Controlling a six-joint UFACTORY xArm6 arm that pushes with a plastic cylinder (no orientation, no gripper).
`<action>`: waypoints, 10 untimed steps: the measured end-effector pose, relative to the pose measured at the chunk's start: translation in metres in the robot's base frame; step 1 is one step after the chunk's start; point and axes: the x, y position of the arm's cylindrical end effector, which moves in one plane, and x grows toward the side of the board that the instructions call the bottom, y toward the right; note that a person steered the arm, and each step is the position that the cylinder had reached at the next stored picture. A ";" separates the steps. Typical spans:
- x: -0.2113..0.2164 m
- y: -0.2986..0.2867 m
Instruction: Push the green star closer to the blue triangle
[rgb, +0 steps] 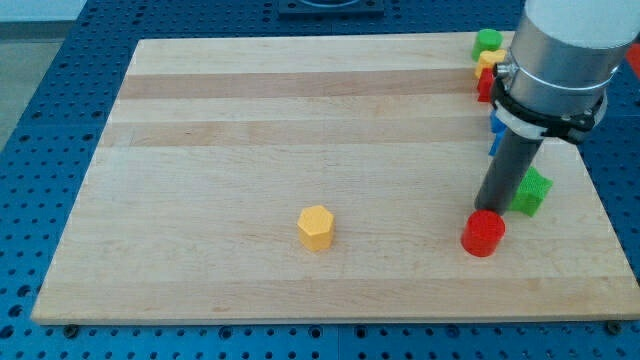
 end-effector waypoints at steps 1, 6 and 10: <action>0.013 0.000; 0.015 0.038; 0.007 0.038</action>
